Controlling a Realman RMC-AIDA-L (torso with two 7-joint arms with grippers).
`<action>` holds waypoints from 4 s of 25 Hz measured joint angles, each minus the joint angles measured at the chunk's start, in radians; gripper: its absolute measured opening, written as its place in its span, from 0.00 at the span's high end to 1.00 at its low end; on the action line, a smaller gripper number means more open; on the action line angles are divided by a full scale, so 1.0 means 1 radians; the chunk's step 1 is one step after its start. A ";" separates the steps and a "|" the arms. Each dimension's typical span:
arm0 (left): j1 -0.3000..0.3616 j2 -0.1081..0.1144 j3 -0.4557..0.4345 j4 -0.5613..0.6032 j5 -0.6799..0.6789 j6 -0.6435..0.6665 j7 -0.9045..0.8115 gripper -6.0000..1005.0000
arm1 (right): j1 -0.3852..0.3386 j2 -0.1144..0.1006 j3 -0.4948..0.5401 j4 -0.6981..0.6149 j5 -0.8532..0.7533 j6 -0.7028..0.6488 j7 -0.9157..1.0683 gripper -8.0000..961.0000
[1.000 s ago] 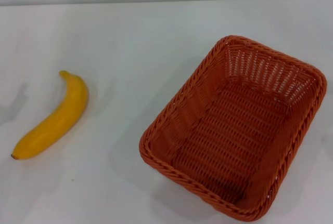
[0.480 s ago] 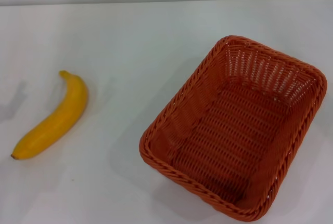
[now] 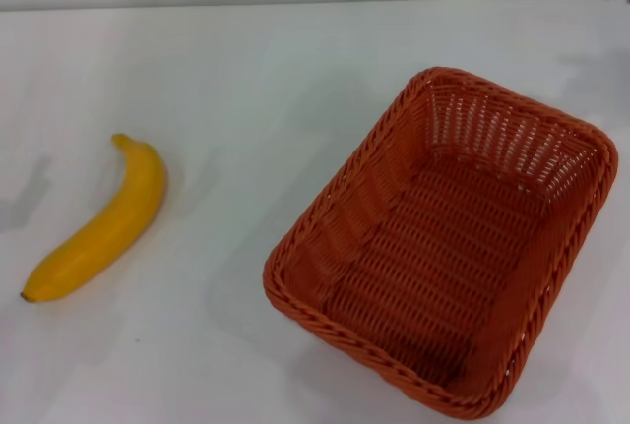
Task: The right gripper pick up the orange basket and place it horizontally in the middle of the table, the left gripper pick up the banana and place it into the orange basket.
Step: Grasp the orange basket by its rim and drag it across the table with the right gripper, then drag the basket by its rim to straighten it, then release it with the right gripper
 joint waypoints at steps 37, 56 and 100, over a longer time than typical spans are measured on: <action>0.003 -0.001 0.000 -0.003 0.075 -0.027 0.004 0.15 | 0.537 0.123 -0.323 0.844 -0.586 -0.229 0.105 0.15; 0.003 -0.005 0.000 0.000 0.076 -0.030 0.004 0.16 | 0.525 0.125 -0.426 0.788 -0.599 -0.157 0.121 0.33; -0.046 0.026 -0.008 -0.069 0.129 -0.016 -0.019 0.18 | 0.203 0.049 0.214 0.602 -0.378 0.004 0.547 0.86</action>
